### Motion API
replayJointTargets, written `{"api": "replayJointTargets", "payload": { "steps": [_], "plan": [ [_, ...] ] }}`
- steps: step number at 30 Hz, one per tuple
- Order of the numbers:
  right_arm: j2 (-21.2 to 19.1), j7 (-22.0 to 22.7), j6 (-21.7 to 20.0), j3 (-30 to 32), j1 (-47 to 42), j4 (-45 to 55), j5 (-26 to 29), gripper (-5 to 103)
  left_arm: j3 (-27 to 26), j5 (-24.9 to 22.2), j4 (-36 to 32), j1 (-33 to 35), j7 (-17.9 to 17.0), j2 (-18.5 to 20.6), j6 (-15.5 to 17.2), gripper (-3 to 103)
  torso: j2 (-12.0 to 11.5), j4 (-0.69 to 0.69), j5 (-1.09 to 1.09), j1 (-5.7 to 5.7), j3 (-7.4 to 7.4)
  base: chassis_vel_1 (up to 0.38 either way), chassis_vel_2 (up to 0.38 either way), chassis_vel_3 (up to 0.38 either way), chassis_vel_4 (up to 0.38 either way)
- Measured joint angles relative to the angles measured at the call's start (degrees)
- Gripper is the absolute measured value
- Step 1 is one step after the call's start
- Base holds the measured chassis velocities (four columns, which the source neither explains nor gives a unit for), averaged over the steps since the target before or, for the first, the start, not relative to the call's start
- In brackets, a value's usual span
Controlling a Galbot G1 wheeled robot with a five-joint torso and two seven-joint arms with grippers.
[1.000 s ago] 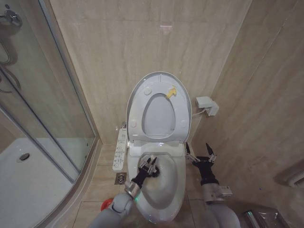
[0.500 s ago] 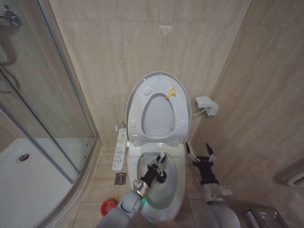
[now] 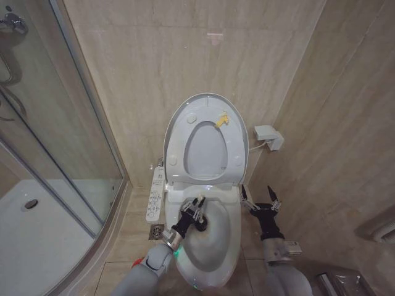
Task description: Open the toilet lid, clean the toilet bowl with a toilet brush, close the toilet lid, and flush.
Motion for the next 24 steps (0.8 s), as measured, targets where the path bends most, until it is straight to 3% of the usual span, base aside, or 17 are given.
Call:
{"api": "replayJointTargets", "payload": {
  "steps": [12, 17, 24],
  "plan": [
    [0.0, 0.0, 0.0, 0.0, 0.0, 0.0, 0.0, 100, 3.4, -1.5, 4.6, -1.0, 1.2, -3.8, -0.8, 20, 0.0, 0.00, 0.00, 0.00, -0.01, 0.000, 0.000, 0.000, 0.000],
    [0.0, 0.0, 0.0, 0.0, 0.0, 0.0, 0.0, 100, 3.3, -3.1, 5.9, -0.7, 1.3, -2.2, -0.5, 20, 0.0, 0.02, 0.01, 0.00, -0.01, 0.000, 0.000, 0.000, 0.000],
    [0.0, 0.0, 0.0, 0.0, 0.0, 0.0, 0.0, 100, -1.8, -1.8, 3.8, 0.0, -0.1, 0.5, -0.9, 20, 0.0, 0.00, -0.01, 0.01, 0.00, 0.000, 0.000, 0.000, 0.000]
  ]
}}
